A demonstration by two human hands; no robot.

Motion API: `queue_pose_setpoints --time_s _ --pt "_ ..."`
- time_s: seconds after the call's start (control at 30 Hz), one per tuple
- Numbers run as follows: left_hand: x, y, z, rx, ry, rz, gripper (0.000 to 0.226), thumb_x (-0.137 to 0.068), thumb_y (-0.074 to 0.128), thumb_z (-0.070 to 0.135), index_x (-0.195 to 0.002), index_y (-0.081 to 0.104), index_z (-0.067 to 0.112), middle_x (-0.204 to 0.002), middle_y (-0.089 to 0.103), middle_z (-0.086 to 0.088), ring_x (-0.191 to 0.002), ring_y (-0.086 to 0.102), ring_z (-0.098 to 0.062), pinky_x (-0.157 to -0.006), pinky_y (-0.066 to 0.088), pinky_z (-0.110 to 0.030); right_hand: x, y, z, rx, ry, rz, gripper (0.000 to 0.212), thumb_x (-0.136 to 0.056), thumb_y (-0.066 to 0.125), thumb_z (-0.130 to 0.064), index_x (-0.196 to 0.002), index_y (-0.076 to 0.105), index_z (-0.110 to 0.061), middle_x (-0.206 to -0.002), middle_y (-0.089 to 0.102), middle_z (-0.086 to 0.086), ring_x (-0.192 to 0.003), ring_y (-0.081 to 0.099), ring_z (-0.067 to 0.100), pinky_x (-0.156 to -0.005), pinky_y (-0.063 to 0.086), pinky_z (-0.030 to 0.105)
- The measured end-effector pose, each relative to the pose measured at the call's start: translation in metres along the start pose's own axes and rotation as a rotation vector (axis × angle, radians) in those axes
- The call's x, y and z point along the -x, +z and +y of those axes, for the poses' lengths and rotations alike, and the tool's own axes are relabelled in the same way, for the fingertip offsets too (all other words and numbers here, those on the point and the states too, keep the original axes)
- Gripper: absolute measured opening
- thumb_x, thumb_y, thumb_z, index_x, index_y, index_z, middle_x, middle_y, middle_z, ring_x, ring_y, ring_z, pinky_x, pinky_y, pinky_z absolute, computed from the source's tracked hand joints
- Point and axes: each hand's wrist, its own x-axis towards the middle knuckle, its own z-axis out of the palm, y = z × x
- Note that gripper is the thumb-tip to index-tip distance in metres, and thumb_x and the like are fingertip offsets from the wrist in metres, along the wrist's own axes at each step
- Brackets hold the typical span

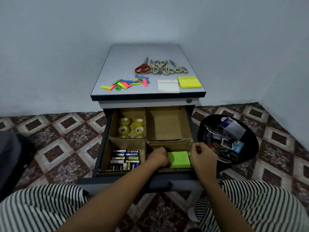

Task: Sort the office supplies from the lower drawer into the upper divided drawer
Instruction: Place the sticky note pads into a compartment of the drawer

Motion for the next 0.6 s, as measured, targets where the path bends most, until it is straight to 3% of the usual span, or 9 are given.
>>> queue_pose_setpoints --time_s 0.1,0.2,0.3,0.43,0.5,0.6 --pt "0.006 -0.009 0.004 0.053 0.076 -0.013 0.021 -0.086 0.061 0.017 -0.1 0.067 0.003 -0.096 0.069 -0.014 -0.09 0.066 -0.026 -0.071 0.049 -0.027 0.001 0.001 0.001 0.017 -0.038 -0.016 0.014 -0.091 0.055 -0.013 -0.091 0.068 -0.007 -0.073 0.063 0.002 -0.068 0.054 0.012 -0.054 0.03 0.019" --pt "0.02 -0.027 0.013 0.133 0.193 -0.019 0.015 -0.091 0.057 0.02 -0.09 0.067 0.009 -0.07 0.064 -0.005 -0.059 0.059 -0.017 -0.058 0.048 -0.024 0.002 0.002 -0.004 0.021 -0.121 -0.091 0.012 -0.09 0.057 -0.009 -0.089 0.068 -0.005 -0.073 0.062 0.004 -0.071 0.057 0.015 -0.057 0.033 0.017" --pt "0.028 -0.053 0.029 0.12 0.343 0.132 0.021 -0.093 0.055 0.024 -0.096 0.067 0.006 -0.083 0.064 -0.006 -0.072 0.058 -0.016 -0.071 0.05 -0.031 -0.007 0.002 -0.016 0.015 -0.17 -0.134 0.012 -0.09 0.058 -0.009 -0.091 0.069 -0.008 -0.079 0.064 0.002 -0.078 0.061 0.015 -0.065 0.036 0.018" --pt "0.03 -0.093 0.045 0.064 0.538 0.521 0.019 -0.092 0.055 0.025 -0.101 0.065 0.011 -0.099 0.066 -0.005 -0.091 0.06 -0.016 -0.078 0.047 -0.028 -0.043 -0.004 -0.049 -0.048 -0.349 -0.049 0.014 -0.088 0.06 -0.004 -0.098 0.069 -0.001 -0.09 0.068 0.014 -0.081 0.065 0.025 -0.075 0.052 0.034" --pt "0.023 -0.111 0.049 0.025 0.64 0.694 0.02 -0.092 0.054 0.022 -0.108 0.062 0.011 -0.105 0.062 -0.005 -0.096 0.057 -0.016 -0.082 0.049 -0.029 -0.067 -0.01 -0.07 -0.043 -0.382 0.01 0.018 -0.088 0.06 -0.005 -0.103 0.068 0.001 -0.096 0.066 0.018 -0.087 0.064 0.029 -0.081 0.052 0.039" --pt "0.005 -0.137 0.057 -0.09 0.705 0.839 0.027 -0.092 0.053 0.017 -0.116 0.059 0.007 -0.115 0.057 -0.01 -0.105 0.053 -0.022 -0.087 0.048 -0.035 -0.102 -0.015 -0.098 0.021 -0.38 0.054 0.025 -0.093 0.052 -0.011 -0.113 0.064 -0.002 -0.109 0.062 0.016 -0.099 0.059 0.028 -0.087 0.044 0.033"
